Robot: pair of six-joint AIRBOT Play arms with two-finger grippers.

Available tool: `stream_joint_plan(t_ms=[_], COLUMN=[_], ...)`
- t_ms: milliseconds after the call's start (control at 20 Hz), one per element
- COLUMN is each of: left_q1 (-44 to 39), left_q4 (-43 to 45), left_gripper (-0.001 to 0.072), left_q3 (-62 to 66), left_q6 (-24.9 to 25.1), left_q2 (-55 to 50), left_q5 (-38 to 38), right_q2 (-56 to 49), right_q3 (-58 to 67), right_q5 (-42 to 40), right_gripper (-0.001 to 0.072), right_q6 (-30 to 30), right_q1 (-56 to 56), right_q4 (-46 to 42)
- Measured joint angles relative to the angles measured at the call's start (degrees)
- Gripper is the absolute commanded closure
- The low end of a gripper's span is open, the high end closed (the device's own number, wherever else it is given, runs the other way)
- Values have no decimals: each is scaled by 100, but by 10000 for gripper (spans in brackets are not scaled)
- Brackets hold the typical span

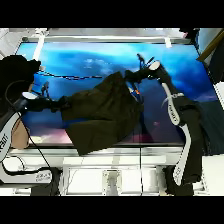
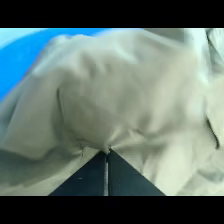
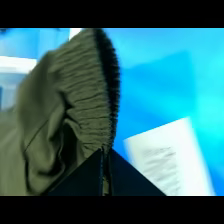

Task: Fold the clothes and pants, and hang the long-sleeved shirts on hangers.

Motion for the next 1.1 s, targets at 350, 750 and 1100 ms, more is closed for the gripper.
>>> stream_joint_plan(t_ms=[350, 750, 1100], left_q1=[-907, -1338, 520], left_q4=[-85, -118, 286], left_gripper=[692, -1, 237], left_q3=[1274, 1659, 1172], left_q6=[20, 20, -2], left_q2=[-120, -516, 232], left_q5=[669, 1613, -1519], right_q2=[1191, 1491, 2271], right_q3=[-26, -280, -402], right_q5=[1388, 1998, 3036], right_gripper=[686, 317, 317], right_q6=[210, 332, 201], right_q1=[-717, -988, -1860], right_q4=[-1298, -1816, -2055])
